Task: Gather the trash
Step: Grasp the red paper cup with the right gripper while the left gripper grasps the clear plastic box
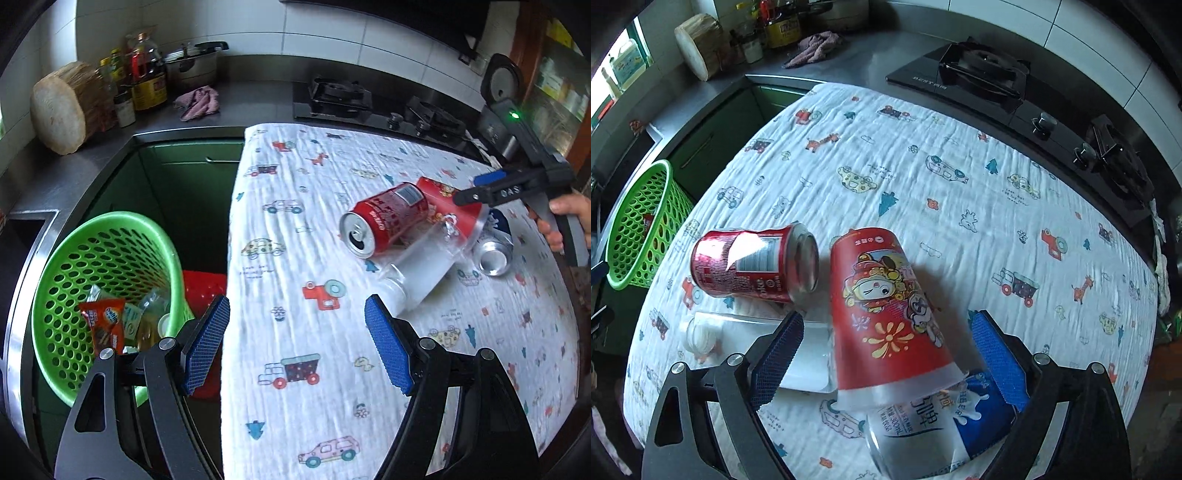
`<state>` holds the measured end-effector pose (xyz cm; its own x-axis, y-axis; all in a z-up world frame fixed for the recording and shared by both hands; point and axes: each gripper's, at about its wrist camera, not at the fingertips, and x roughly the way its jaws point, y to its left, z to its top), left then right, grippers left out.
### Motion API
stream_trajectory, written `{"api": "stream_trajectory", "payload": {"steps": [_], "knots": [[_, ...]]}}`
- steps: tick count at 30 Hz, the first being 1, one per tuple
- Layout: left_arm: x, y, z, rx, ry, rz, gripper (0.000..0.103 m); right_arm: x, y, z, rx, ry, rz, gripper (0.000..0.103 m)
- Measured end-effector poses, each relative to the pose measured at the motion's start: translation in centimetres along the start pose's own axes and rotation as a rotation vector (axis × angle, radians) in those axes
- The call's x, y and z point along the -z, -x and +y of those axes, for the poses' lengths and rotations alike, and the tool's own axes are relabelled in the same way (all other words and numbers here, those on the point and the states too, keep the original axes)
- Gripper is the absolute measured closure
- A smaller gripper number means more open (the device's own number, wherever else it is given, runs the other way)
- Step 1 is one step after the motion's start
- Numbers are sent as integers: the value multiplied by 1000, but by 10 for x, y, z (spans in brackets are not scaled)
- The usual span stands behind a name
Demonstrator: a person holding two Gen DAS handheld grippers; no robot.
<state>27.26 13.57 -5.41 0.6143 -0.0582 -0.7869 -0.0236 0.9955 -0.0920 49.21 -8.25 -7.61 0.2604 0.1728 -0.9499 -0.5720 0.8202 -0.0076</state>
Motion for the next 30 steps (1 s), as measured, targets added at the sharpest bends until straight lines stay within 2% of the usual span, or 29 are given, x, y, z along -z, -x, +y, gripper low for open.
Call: {"api": "stream_trajectory", "payload": {"steps": [5,13,15,17,25,30], "knots": [[-5,-8,-31,58,-123,14,28,-12,-27,-9,-18,9,88,20],[-13,-31,-75,144,-278,45,28,-21,-46,-16,-40,16,147,20],[-16,-38,-85,160,-314,50,28,-19,-48,-19,-52,4,148,29],[-18,-44,-95,180,-343,53,28,-17,-50,-23,-70,-10,155,33],[-32,-75,-129,238,-448,78,28,1,-44,-38,-100,-48,153,34],[-38,-92,-142,240,-477,94,29,15,-39,-47,-116,-66,150,34]]}}
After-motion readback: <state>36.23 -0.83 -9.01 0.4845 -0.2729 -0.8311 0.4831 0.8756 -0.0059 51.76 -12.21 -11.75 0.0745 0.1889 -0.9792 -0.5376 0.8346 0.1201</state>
